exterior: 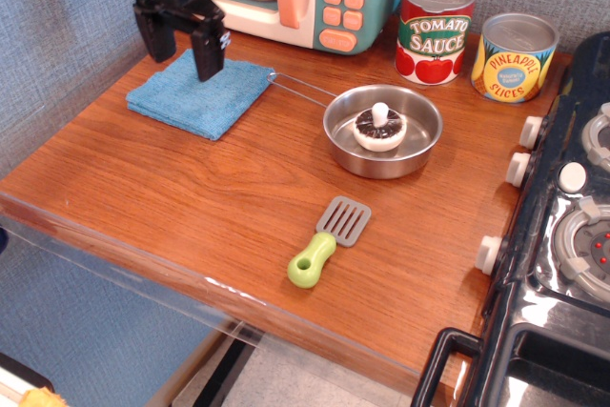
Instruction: Move the blue towel and place bottom left of table
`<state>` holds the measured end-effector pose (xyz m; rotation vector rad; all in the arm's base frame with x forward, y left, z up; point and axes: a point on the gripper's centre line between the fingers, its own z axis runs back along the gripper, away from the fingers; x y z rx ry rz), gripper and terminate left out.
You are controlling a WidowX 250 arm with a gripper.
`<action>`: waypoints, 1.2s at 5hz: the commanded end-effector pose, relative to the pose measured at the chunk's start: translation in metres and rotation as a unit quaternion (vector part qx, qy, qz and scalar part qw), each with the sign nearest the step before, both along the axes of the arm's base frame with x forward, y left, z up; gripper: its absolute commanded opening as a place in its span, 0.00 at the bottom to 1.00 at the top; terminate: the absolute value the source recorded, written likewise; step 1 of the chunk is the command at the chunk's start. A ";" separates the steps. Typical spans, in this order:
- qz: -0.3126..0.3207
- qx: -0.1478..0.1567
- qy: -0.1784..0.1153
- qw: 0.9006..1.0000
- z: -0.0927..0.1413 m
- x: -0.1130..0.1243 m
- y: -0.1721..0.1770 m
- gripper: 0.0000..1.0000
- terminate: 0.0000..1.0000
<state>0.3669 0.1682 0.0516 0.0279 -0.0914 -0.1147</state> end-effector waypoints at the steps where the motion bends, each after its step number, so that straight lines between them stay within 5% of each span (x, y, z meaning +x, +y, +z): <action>1: -0.002 0.002 -0.016 1.000 0.002 0.015 -0.002 1.00 0.00; 4: -0.009 0.014 0.039 0.999 -0.039 0.012 -0.015 1.00 0.00; 6: 0.003 -0.004 0.051 0.999 -0.036 -0.013 -0.024 1.00 0.00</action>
